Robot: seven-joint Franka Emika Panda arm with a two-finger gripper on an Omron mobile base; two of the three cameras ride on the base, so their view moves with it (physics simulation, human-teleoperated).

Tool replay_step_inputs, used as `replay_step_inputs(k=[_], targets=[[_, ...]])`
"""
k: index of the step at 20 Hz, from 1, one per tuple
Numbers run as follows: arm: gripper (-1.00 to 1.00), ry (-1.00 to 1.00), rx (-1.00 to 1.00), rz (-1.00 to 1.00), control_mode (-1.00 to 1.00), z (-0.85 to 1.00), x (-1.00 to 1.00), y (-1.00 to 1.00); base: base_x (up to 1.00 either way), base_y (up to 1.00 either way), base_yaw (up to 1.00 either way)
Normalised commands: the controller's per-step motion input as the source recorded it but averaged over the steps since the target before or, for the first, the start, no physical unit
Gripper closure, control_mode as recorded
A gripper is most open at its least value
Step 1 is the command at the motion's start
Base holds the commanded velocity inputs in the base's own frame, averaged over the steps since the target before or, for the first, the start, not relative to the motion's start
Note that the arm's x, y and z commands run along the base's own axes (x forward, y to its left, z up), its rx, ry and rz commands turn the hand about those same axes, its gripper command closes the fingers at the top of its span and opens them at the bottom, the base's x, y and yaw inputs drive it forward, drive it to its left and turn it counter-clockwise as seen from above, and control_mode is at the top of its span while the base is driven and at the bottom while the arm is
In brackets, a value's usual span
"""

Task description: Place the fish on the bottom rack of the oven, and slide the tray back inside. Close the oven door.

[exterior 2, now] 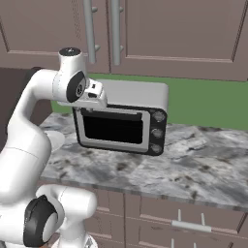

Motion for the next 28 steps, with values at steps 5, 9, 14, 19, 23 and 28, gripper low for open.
replay_step_inputs(k=[5,9,14,19,23,28], targets=[[-1.00,0.03,0.00,0.01,-1.00,-0.21,-0.03,0.45,0.00,0.00,0.00],[-1.00,0.00,0.00,0.09,-1.00,-0.52,0.00,1.00,0.00,0.00,0.00],[-1.00,0.00,0.01,0.10,-1.00,-0.44,0.02,0.96,0.00,0.00,0.00],[-1.00,0.01,0.00,0.02,-1.00,-0.40,0.16,0.79,0.00,0.00,0.00],[-1.00,0.04,0.00,0.00,-1.00,-0.39,0.21,0.81,0.00,0.00,0.00],[-1.00,0.01,0.00,0.03,-1.00,-0.56,0.27,0.64,0.00,0.00,0.00]])
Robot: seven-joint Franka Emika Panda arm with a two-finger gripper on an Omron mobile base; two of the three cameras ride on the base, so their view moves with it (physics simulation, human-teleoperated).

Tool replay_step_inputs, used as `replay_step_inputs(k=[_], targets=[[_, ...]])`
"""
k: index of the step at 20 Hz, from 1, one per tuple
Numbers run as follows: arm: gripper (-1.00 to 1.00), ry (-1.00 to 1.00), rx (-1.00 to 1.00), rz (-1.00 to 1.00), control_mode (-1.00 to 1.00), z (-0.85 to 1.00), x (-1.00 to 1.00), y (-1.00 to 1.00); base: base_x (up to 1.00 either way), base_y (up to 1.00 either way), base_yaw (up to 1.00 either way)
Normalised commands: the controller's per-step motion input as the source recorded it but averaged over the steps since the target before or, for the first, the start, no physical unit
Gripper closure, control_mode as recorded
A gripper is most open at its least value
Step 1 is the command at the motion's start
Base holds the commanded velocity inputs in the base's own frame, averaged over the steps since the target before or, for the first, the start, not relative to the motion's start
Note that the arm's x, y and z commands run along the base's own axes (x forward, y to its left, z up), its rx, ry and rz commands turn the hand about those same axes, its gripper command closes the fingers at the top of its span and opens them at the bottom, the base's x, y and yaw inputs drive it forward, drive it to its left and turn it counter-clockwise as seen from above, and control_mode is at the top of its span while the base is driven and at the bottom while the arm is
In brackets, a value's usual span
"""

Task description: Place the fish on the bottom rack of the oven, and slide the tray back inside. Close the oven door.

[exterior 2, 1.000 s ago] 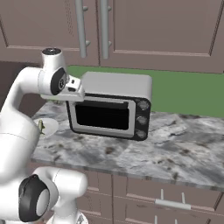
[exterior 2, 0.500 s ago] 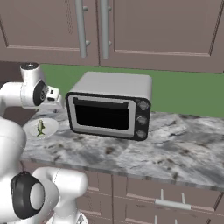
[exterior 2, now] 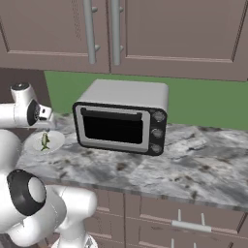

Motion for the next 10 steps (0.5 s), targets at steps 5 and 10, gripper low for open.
replay_step_inputs(k=[5,10], targets=[[-1.00,0.01,0.00,0.06,-1.00,-0.57,0.37,0.48,0.00,0.00,0.00],[-1.00,0.01,0.00,0.05,-1.00,-0.33,0.53,0.23,0.00,0.00,0.00]])
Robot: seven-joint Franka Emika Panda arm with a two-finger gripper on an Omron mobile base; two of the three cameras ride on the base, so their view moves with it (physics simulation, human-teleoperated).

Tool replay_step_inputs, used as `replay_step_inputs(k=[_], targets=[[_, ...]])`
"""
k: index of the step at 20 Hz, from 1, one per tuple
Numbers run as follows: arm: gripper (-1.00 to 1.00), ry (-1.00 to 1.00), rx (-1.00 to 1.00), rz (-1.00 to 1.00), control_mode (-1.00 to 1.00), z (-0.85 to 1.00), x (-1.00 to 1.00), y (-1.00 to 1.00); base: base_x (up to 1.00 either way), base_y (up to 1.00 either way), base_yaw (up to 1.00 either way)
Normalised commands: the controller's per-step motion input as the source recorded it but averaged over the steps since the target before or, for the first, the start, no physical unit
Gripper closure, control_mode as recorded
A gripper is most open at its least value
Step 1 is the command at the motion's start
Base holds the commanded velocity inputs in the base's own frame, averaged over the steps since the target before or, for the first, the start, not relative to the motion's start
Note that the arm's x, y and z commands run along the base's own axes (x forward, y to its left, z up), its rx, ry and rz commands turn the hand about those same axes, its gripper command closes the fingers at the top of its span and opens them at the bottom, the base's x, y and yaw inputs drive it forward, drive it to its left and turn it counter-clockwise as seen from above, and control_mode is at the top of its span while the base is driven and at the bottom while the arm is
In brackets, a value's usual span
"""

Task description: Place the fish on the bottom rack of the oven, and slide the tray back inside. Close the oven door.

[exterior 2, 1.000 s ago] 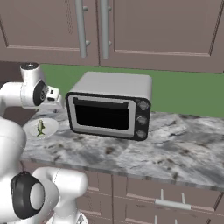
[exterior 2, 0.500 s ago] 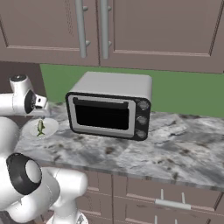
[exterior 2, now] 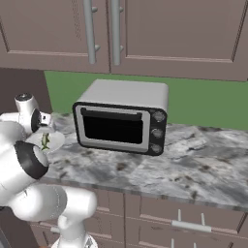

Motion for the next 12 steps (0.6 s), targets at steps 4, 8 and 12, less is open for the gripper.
replay_step_inputs(k=[4,8,12], targets=[[-1.00,0.00,0.00,0.03,-1.00,-0.38,0.58,0.31,0.00,0.00,0.00],[-1.00,0.00,0.00,0.00,-1.00,-0.38,0.59,0.35,0.00,0.00,0.00],[-1.00,0.00,-0.01,0.00,-1.00,-0.44,0.67,0.31,0.00,0.00,0.00]])
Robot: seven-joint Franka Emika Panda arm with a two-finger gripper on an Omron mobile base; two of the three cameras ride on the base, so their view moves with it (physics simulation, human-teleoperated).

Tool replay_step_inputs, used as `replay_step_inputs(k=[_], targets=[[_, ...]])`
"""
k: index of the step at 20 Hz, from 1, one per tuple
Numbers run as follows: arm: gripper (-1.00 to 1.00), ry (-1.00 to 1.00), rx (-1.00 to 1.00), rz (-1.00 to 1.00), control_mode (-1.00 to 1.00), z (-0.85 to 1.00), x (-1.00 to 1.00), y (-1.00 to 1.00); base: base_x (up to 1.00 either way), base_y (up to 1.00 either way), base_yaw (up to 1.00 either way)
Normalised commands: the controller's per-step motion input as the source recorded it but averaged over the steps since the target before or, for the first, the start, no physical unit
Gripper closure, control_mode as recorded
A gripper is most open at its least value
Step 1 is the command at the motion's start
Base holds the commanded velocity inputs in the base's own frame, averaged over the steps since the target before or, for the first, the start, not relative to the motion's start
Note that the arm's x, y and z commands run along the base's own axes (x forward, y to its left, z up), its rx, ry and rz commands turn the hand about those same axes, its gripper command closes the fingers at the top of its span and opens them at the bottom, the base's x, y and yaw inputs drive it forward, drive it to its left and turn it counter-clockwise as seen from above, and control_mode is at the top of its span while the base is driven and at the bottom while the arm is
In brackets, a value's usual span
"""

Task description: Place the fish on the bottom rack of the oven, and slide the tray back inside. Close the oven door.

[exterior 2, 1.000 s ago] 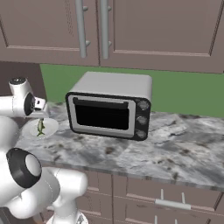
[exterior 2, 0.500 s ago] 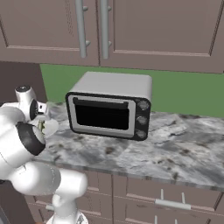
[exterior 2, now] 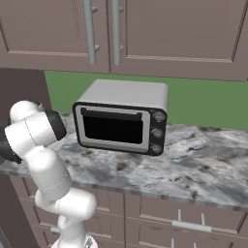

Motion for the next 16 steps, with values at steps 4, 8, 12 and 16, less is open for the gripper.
replay_step_inputs(k=[4,8,12,16], targets=[[-1.00,0.00,-0.03,0.00,-1.00,-0.47,0.72,0.40,0.00,0.00,0.00],[-1.00,0.00,-0.06,0.00,-1.00,-0.45,0.68,0.61,0.00,0.00,0.00],[-1.00,0.00,-0.11,-0.02,-1.00,-0.32,0.34,0.59,0.00,0.00,0.00],[1.00,0.03,-0.10,-0.04,-1.00,-0.41,0.26,0.19,0.00,0.00,0.00]])
